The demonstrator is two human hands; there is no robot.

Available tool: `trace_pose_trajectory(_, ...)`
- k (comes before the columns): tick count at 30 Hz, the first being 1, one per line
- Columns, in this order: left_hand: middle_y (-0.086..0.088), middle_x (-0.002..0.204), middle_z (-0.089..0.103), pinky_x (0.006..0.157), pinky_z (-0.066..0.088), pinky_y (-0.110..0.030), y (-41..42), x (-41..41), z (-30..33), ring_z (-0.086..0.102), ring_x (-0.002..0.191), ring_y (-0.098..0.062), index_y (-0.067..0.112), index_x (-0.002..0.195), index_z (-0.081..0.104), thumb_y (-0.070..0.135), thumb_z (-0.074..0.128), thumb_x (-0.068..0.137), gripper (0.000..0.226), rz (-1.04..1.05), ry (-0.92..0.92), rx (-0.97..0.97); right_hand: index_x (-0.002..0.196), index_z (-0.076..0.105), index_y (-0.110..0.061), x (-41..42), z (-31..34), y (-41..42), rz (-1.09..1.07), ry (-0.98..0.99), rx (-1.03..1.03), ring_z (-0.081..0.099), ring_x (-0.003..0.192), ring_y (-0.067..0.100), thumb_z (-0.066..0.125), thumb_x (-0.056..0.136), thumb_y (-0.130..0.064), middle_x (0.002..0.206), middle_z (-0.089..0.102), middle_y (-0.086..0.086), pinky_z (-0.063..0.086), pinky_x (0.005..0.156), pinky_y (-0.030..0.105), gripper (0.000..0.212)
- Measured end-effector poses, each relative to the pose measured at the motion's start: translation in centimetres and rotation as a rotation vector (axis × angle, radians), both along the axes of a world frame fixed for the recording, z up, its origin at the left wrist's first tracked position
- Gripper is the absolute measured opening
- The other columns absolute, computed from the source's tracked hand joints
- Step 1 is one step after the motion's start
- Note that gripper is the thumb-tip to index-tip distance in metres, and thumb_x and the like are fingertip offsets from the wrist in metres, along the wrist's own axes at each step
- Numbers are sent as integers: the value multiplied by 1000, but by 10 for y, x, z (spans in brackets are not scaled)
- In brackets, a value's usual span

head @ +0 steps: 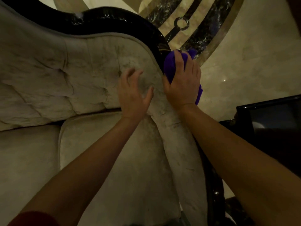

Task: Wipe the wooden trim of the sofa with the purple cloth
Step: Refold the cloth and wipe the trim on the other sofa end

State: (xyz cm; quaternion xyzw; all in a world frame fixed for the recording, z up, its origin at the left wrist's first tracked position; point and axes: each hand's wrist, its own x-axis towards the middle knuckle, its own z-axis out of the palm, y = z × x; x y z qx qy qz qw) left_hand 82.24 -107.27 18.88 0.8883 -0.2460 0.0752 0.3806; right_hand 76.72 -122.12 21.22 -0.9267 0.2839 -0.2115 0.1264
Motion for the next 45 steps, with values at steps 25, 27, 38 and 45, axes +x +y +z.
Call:
trace_pose_trajectory(25,-16,150,57,112,44,-57,46,94,49,47,146,-38,8,129,69,20,75,85,46,-488,-66,312,143,55,-18,122,49,16,105,-123,-98,57,125,41,55,99,-55,141,58,19,48,99,50,58)
trace_pose_trajectory(27,-18,152,55,113,43,-57,52,96,51,46,147,-39,5,132,67,21,75,86,49,-520,-67,364,138,59,-20,147,60,26,154,-103,-131,59,119,37,47,101,-60,135,62,15,47,95,46,56)
trace_pose_trajectory(38,-18,158,46,119,40,-43,112,132,147,45,146,-30,7,152,46,36,63,98,64,-238,-205,134,128,65,-19,179,85,38,245,-49,22,61,99,31,42,101,-51,115,67,12,48,85,44,49)
trace_pose_trajectory(45,-18,167,34,125,21,-61,154,222,201,26,157,-37,14,157,42,51,51,102,67,39,-582,487,128,63,-16,187,83,47,167,33,-58,60,100,36,47,102,-46,115,66,16,50,85,46,43)
